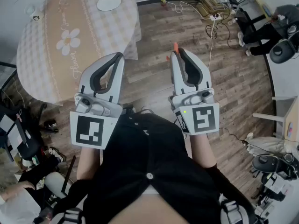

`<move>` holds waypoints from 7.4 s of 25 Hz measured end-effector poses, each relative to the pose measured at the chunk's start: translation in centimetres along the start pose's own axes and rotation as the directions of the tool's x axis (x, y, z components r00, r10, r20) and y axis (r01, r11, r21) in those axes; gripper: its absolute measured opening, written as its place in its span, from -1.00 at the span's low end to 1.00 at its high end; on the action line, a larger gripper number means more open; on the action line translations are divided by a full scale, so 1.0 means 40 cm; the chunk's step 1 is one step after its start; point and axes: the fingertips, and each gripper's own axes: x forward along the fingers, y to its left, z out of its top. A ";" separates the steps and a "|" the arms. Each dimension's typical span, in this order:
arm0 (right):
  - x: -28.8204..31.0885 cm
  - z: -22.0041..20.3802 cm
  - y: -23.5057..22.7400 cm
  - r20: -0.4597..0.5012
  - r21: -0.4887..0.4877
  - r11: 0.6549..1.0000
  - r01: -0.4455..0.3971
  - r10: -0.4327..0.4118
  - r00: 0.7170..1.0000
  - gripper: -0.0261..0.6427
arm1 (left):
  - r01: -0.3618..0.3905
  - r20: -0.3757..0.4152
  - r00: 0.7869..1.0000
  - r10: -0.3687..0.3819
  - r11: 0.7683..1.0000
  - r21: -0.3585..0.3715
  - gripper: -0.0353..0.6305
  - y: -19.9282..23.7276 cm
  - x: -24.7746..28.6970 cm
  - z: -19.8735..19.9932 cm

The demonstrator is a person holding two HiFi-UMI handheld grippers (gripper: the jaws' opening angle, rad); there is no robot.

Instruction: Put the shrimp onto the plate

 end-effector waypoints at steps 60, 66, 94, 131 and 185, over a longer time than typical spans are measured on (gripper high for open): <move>-0.124 -0.040 -0.168 0.051 0.058 0.998 -0.032 0.029 0.998 -0.79 | -0.027 0.006 1.000 0.027 0.999 0.031 -0.88 -0.183 0.104 0.039; -0.083 -0.058 -0.203 0.037 0.057 0.998 -0.002 0.000 0.999 -0.79 | 0.008 0.024 1.000 -0.009 0.999 0.031 -0.88 -0.162 0.168 0.040; 0.334 -0.062 -0.355 0.009 0.035 0.999 0.024 -0.024 1.000 -0.79 | 0.052 0.056 0.997 -0.052 0.999 -0.006 -0.88 0.149 0.531 0.013; 0.736 -0.115 -0.352 0.003 0.025 0.986 -0.165 0.165 0.986 -0.79 | -0.159 -0.001 0.987 0.159 0.987 -0.034 -0.88 0.475 0.660 -0.092; 1.286 -0.402 -0.024 -0.114 -0.009 0.531 -0.847 0.841 0.528 -0.79 | -0.854 -0.213 0.499 0.840 0.519 0.047 -0.88 0.710 0.522 -0.191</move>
